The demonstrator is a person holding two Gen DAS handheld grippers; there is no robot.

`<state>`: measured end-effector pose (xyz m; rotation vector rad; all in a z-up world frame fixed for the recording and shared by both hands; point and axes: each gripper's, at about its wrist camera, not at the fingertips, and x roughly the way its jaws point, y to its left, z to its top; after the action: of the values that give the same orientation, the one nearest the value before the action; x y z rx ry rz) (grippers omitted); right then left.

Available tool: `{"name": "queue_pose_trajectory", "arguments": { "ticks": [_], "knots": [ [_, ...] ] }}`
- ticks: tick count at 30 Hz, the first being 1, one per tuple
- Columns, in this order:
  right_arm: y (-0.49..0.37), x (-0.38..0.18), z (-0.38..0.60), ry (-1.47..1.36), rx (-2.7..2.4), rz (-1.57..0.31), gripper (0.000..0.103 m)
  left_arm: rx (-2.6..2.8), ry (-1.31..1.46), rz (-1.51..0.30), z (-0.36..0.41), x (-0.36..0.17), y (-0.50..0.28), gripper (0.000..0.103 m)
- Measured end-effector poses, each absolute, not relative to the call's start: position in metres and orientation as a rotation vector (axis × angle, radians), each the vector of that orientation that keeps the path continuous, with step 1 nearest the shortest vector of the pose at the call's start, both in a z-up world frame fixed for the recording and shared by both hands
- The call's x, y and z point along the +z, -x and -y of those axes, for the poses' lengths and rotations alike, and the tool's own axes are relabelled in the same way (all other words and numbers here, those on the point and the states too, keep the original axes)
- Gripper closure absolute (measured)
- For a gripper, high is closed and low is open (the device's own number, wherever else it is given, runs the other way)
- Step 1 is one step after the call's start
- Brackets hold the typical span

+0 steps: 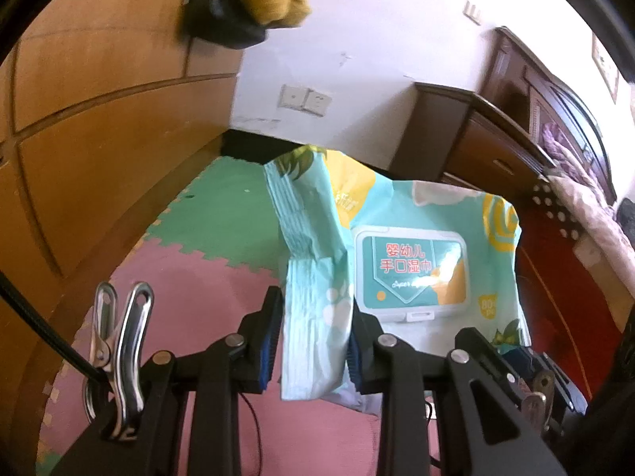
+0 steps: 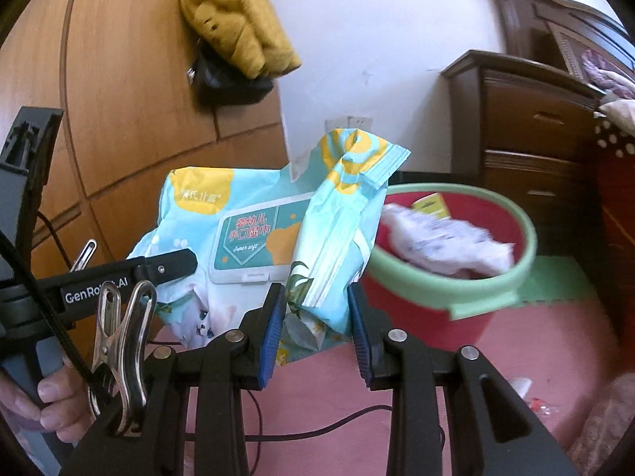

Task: Collect trash
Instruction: 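Lift the wet-wipes pack with both tools and carry it toward the bucket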

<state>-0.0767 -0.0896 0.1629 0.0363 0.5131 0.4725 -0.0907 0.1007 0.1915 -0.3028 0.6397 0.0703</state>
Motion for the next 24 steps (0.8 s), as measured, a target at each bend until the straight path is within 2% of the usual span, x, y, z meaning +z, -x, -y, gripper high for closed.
{"name": "queue_pose_trajectory", "arguments": {
  "ticks": [13,24],
  "knots": [
    [0.034,0.179,0.168,-0.064,0.343,-0.484,0.07,-0.054,0.203,-0.602,-0.012,0.205,0.023,0.073],
    [-0.043,0.17,0.203,-0.089,0.279,-0.53,0.069,-0.121,0.178,-0.617,0.012,0.184,-0.054,0.072]
  ]
}}
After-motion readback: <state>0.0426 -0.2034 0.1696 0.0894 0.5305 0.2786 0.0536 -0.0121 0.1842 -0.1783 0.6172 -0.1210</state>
